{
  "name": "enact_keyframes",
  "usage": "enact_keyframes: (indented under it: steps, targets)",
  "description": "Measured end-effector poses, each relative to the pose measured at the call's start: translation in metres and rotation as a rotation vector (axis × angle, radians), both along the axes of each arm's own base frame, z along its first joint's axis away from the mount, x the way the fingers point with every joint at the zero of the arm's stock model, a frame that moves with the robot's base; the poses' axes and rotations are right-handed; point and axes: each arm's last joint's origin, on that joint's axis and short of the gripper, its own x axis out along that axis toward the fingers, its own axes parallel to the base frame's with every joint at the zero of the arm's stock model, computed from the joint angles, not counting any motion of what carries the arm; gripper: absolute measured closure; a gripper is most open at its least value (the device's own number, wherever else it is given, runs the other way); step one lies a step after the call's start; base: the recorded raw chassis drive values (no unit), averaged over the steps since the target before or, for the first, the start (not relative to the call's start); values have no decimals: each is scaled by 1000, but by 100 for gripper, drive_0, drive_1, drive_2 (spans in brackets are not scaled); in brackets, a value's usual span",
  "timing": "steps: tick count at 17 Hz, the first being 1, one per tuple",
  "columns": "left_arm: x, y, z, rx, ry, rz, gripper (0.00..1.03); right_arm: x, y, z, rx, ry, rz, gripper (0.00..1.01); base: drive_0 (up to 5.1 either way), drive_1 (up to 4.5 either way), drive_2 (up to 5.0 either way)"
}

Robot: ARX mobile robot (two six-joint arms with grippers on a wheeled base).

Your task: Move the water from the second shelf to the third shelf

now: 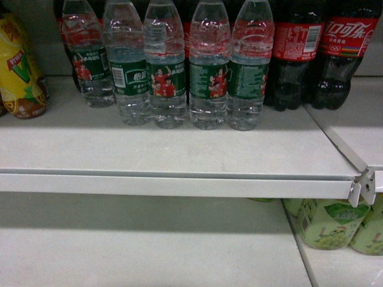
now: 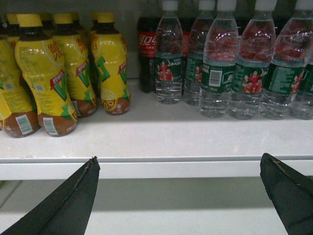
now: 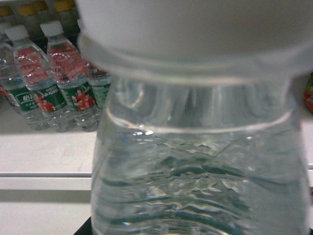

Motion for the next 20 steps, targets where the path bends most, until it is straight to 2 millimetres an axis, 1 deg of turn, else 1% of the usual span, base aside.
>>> enact_keyframes:
  steps: [20]
  targets:
    - [0,0,1,0,-5,-1,5,-1,0,6,3,-25,2,58,0,0,0]
